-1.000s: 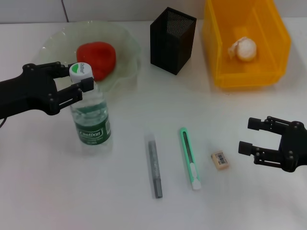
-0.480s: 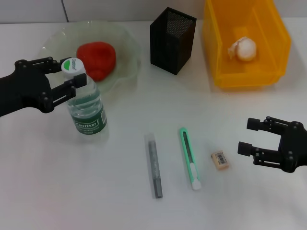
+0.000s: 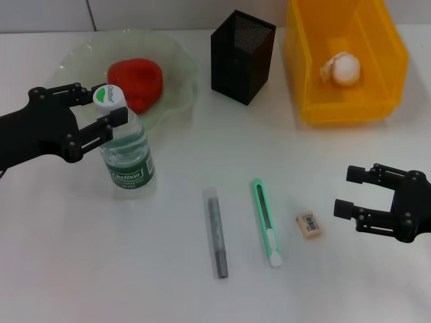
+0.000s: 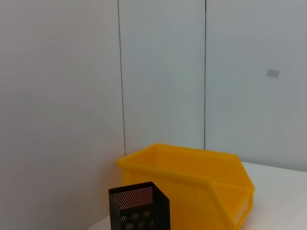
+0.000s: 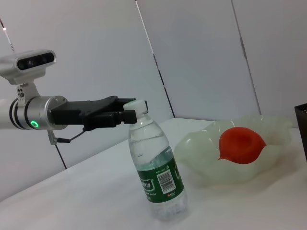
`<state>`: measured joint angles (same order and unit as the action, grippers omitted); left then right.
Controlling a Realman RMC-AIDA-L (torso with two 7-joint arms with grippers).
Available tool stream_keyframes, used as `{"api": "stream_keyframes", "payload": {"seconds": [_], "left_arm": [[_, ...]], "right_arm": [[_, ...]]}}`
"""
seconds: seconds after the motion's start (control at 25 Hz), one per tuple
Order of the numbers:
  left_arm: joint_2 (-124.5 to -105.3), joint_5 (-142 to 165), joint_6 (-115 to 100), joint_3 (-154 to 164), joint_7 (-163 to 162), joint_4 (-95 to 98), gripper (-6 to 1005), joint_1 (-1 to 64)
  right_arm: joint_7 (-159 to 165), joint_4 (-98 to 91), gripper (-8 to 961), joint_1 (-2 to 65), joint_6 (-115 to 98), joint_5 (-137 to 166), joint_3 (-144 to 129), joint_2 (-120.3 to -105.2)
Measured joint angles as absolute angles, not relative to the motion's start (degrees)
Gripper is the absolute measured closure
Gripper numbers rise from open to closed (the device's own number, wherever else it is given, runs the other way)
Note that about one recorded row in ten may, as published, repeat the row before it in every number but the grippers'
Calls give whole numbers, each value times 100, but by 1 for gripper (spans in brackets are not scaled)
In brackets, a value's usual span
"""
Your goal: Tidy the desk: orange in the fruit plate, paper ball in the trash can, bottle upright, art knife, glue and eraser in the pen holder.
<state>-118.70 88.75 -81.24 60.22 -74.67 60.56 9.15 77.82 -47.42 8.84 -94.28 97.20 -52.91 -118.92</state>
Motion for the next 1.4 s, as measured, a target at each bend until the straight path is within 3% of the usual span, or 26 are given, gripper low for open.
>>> {"api": "stream_keyframes", "payload": {"seconds": [0.12,0.64,0.68,1.08,1.2,1.32,1.4], "left_arm": [[-11876,8843,-8125,5981,-7448,6056,542,918],[-11841,8250,-8983,5974,-6988,6391,314,590],[-11841,8381,-9308,5996,-6804,6333,185,555],[-11852,8914,-9975,6321,-5830,4856,184,644],[-11854,8903,-9972,6322,-5582,4380,185,774],[-11855,8906,-9952,6313,-5580,4277,185,813],[-11855,8908,-9920,6322,-5573,4226,185,827]], "right_arm": [[7784,-4745,177,880,-9430,9720,-5291,-11892],[8487,-5321,177,822,-9762,9723,-4932,-11868],[8599,-5459,177,817,-9881,9733,-4843,-11865],[11178,-8576,177,1084,-10385,11161,-4599,-11897],[11370,-9393,177,1510,-10819,12016,-4988,-11890],[11214,-9653,177,2489,-11840,13071,-5365,-11867],[11054,-9656,177,2670,-11977,13222,-5447,-11871]]}}
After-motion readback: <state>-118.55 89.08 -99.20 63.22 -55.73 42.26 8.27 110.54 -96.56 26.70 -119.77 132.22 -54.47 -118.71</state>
